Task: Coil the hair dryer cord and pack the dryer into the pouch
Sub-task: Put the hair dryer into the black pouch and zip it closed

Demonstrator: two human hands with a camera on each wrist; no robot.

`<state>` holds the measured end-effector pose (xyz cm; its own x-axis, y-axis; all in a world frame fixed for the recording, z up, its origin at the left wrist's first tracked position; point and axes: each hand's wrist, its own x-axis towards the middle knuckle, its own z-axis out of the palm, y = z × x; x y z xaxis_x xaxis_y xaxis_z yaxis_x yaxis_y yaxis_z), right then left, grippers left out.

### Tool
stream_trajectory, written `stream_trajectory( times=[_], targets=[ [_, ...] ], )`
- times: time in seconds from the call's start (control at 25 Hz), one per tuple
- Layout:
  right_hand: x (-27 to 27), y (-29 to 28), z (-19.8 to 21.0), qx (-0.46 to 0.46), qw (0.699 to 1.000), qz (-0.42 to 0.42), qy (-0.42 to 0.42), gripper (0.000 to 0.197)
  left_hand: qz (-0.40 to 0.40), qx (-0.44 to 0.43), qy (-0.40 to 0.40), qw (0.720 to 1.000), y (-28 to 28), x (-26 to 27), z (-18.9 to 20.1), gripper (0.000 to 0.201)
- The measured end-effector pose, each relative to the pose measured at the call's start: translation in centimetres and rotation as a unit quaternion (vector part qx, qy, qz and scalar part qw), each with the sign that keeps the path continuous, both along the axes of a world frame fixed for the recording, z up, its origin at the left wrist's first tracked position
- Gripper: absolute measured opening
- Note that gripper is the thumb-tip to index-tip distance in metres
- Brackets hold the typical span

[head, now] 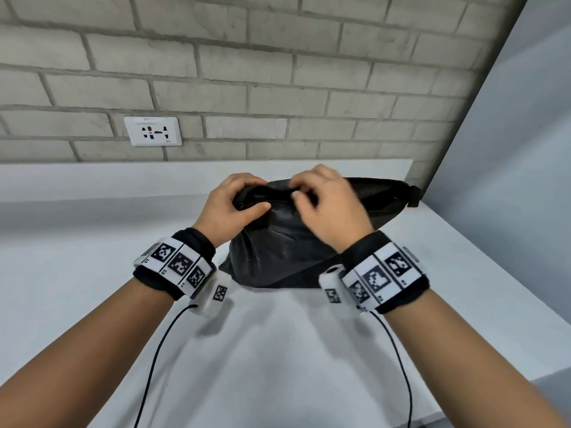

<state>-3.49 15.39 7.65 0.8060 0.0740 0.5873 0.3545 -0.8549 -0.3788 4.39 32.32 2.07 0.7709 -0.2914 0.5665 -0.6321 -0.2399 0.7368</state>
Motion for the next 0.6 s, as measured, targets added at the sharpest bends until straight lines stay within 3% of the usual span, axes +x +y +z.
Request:
stream_trajectory(
  times=[0.08, 0.2, 0.32, 0.48, 0.6],
  targets=[
    [0.6, 2.5, -0.3, -0.047, 0.997, 0.058, 0.035, 0.021, -0.011, 0.005, -0.001, 1.0, 0.1, 0.0, -0.1, 0.046],
    [1.3, 4.4, -1.1, -0.144, 0.985, 0.077, 0.052, 0.032, -0.047, 0.044, 0.011, 0.998, 0.7, 0.2, -0.2, 0.062],
    [1.7, 5.1, -1.4, -0.2, 0.975, 0.09, 0.018, 0.037, -0.073, 0.054, 0.038, 0.995, 1.3, 0.3, -0.4, 0.054],
    [2.5, 5.4, -1.5, -0.247, 0.963, 0.102, -0.03, 0.026, -0.103, 0.013, 0.091, 0.99, 1.5, 0.3, -0.9, 0.055],
    [2.9, 5.6, -1.8, -0.284, 0.953, 0.095, -0.036, 0.013, -0.111, 0.014, 0.087, 0.99, 1.4, -0.1, -0.8, 0.05]
  ],
)
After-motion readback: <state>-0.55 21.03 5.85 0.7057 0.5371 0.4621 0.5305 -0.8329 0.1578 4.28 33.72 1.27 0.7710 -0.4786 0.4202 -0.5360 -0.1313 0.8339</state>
